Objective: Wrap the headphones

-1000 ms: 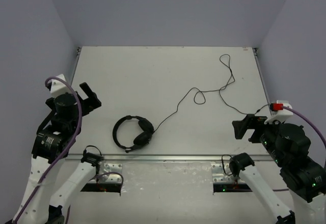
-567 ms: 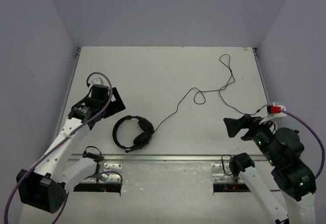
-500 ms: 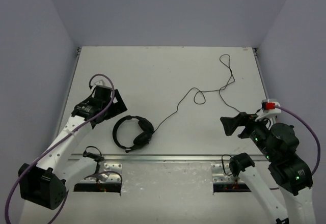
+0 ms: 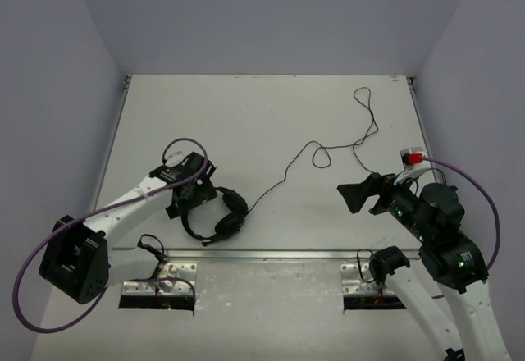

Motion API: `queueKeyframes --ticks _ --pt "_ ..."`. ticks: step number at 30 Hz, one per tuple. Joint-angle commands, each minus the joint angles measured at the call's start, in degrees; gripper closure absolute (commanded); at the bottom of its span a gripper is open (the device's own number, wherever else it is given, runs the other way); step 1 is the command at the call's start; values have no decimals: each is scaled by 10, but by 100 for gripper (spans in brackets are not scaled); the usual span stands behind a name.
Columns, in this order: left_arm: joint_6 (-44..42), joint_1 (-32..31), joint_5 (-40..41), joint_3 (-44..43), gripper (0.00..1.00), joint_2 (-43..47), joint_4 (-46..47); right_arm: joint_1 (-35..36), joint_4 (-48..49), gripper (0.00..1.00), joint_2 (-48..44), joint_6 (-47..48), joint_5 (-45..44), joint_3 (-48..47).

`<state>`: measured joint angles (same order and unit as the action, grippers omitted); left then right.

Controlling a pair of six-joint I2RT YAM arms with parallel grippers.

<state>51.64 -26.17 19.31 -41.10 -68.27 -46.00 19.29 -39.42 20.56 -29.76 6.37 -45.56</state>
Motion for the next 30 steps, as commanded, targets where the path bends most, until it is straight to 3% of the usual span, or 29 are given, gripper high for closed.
queueKeyframes --ticks 1,5,11,14,15,17,18,20,24,27,30 --pt "28 -1 14 2 0 2 -16 1 58 1 5 1 13 6" --pt "81 -1 76 -32 0 -20 -94 2 72 1 9 6 16 15" --pt "55 15 63 29 8 -90 3 2 90 1 0 15 10 42" --pt "59 12 40 68 22 -141 90 1 93 1 0 22 0 48" --pt "58 12 29 79 41 -146 101 1 93 1 0 22 -5 49" --pt "61 3 43 73 48 -150 105 1 94 1 0 21 -7 52" --pt "52 3 37 72 62 -148 114 1 95 1 0 20 -7 54" --pt "23 2 26 64 70 -147 138 1 103 1 0 17 -6 61" --pt "-21 -4 13 43 99 -154 166 1 134 1 15 6 34 91" --pt "-30 -17 14 33 100 -140 162 1 183 1 43 -6 92 115" --pt "-35 -61 22 2 100 -63 124 2 257 1 76 -28 168 142"
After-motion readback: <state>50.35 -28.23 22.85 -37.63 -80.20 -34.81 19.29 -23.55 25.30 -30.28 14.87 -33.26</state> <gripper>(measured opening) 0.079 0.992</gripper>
